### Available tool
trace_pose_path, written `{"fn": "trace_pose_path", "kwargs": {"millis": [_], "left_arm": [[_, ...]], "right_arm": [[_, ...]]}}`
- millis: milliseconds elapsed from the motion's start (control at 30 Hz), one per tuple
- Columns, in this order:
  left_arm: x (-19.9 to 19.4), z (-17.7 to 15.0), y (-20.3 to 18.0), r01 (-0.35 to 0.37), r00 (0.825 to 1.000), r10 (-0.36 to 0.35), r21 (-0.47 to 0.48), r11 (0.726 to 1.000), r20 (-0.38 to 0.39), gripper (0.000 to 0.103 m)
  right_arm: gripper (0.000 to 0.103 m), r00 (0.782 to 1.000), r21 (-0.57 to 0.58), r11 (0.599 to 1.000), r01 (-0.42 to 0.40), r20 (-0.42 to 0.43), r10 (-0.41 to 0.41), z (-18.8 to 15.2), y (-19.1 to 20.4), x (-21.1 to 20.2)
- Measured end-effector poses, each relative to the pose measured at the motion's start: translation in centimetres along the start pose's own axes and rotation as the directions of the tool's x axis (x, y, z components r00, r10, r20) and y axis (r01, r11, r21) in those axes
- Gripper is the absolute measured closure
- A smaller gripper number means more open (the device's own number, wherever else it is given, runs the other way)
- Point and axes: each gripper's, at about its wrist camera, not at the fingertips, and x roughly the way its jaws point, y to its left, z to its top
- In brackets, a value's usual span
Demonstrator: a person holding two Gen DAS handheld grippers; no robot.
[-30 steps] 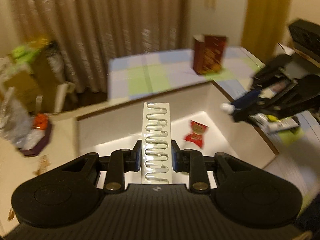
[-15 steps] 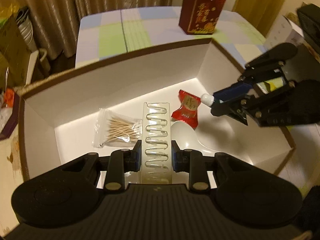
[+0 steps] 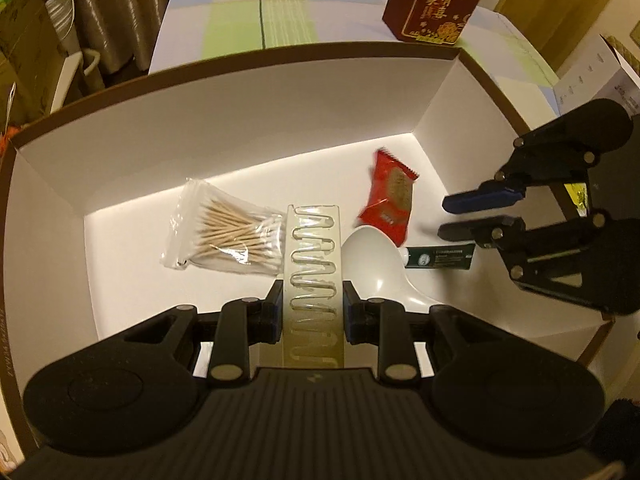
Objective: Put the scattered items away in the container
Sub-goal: 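Open both grippers to drop the strip and tube into the box, then withdraw both tools from the box back toward the tablecloth items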
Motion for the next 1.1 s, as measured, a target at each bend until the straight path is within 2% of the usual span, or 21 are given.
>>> {"fn": "trace_pose_path", "kwargs": {"millis": [33, 67, 100, 133, 167, 200, 300, 367, 500, 667, 967, 1100], "left_arm": [[0.1, 0.0, 0.1, -0.002, 1.000, 0.002, -0.006, 1.000, -0.005, 0.080], [0.1, 0.0, 0.1, -0.004, 1.000, 0.003, -0.013, 1.000, -0.009, 0.080], [0.1, -0.1, 0.2, -0.006, 1.000, 0.006, -0.019, 1.000, -0.013, 0.080], [0.1, -0.1, 0.2, -0.008, 1.000, 0.008, -0.025, 1.000, -0.017, 0.080], [0.1, -0.1, 0.3, -0.010, 1.000, 0.010, -0.035, 0.999, -0.022, 0.078], [0.0, -0.2, 0.4, -0.011, 1.000, 0.010, -0.048, 0.999, -0.029, 0.076], [-0.2, -0.5, 0.8, -0.015, 0.999, 0.011, -0.083, 0.996, -0.043, 0.064], [-0.5, -0.9, 0.9, -0.030, 0.999, 0.025, -0.099, 0.995, -0.047, 0.046], [-1.3, -1.6, 0.8, -0.037, 0.998, 0.032, -0.115, 0.993, -0.044, 0.039], [-2.4, -2.3, 0.2, -0.068, 0.997, 0.065, -0.105, 0.992, -0.033, 0.021], [-4.3, -3.0, -1.0, -0.129, 0.992, 0.129, -0.077, 0.989, -0.005, 0.009], [-5.7, -3.3, -1.6, -0.159, 0.986, 0.161, -0.061, 0.985, 0.031, 0.008]], "right_arm": [[0.084, 1.000, 0.001, 1.000, -0.007, 0.004, 0.007, -0.1, 0.0, 0.0], [0.076, 1.000, 0.004, 1.000, -0.017, 0.007, 0.017, -0.1, -0.1, -0.1], [0.059, 1.000, 0.006, 1.000, -0.028, 0.014, 0.028, -0.1, -0.2, -0.3], [0.033, 0.999, -0.003, 0.999, -0.041, 0.035, 0.041, -0.2, 0.0, -0.7], [0.014, 0.997, -0.017, 0.999, -0.051, 0.064, 0.052, -0.3, 0.3, -1.3], [0.012, 0.996, -0.021, 0.999, -0.042, 0.082, 0.044, -0.3, 0.6, -1.7], [0.012, 0.995, -0.015, 0.999, -0.042, 0.090, 0.044, -0.3, 0.7, -2.0], [0.012, 0.995, -0.012, 0.999, -0.042, 0.090, 0.043, -0.4, 0.6, -2.2], [0.012, 0.996, -0.020, 1.000, -0.019, 0.083, 0.020, -0.3, 0.9, -2.7], [0.011, 0.997, -0.030, 0.999, -0.011, 0.077, 0.013, -0.7, 1.5, -4.0], [0.011, 0.997, 0.019, 1.000, 0.006, 0.074, -0.008, -2.0, 2.0, -6.3], [0.011, 0.996, 0.050, 0.999, 0.013, 0.092, -0.018, -2.7, 2.2, -7.4]]}}
